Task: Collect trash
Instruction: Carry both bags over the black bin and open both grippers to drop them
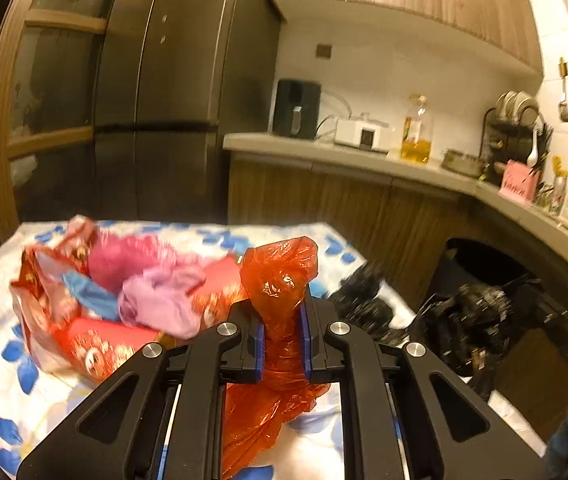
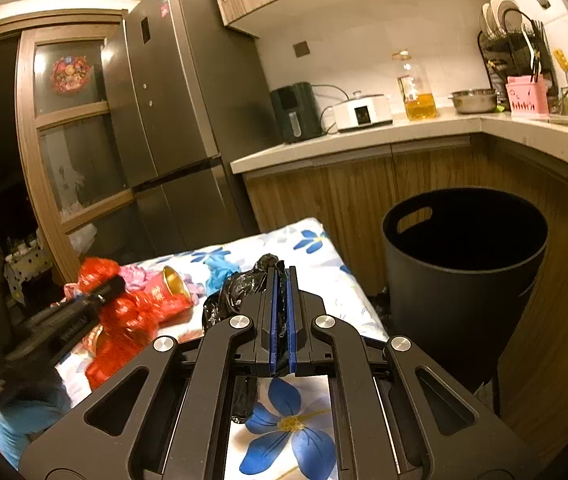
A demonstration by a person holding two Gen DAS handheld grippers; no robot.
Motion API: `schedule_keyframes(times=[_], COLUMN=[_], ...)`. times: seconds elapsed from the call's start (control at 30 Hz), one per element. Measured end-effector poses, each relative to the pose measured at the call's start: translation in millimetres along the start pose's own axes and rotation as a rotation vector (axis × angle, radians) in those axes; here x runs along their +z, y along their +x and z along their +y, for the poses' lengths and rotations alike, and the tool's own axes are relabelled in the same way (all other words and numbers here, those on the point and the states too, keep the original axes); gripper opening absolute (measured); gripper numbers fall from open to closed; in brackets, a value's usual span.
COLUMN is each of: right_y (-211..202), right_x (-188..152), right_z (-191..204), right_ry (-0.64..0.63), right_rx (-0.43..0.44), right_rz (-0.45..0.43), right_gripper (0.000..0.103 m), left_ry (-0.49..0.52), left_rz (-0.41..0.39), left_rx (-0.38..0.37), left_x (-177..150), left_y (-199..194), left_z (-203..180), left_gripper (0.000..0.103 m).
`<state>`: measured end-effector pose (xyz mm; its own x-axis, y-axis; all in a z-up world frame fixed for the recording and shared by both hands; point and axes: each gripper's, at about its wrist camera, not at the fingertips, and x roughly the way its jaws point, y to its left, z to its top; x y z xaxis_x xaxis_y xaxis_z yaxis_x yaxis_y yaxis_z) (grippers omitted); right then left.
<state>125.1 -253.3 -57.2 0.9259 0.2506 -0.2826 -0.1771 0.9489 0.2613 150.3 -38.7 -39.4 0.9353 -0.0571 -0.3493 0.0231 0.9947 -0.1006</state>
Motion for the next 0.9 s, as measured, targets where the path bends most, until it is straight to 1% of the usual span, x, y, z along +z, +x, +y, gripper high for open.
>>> schedule_keyframes(times=[0.17, 0.3, 0.47, 0.67, 0.83, 0.9], right_y=[-14, -22, -31, -34, -27, -22], right_x=[11, 24, 39, 60, 74, 77], right_z=[-6, -17, -36, -67, -97, -108], right_ry=[0.003, 0.007, 0.017, 0.02, 0.027, 0.034], right_rx=[-0.026, -0.062, -0.127, -0.232, -0.315, -0.342], right_rz=[-0.034, -0.065, -0.109, -0.173, -0.195, -0.198], right_gripper=[0.004, 0.004, 0.004, 0.004, 0.004, 0.004], left_ry=[0.009, 0.024, 0.045, 0.045, 0.033, 0.036], left_rz=[-0.049, -0.056, -0.064, -0.042, -0.01, 0.001], left_rx=[-0.067, -0.13, -0.204, -0.324, -0.444, -0.475], left_x=[20, 31, 42, 57, 66, 66], left_y=[-15, -12, -4, 22, 51, 59], left_z=[-19, -41, -72, -115, -154, -165], left_gripper=[0.013, 0.013, 0.013, 0.013, 0.013, 0.013])
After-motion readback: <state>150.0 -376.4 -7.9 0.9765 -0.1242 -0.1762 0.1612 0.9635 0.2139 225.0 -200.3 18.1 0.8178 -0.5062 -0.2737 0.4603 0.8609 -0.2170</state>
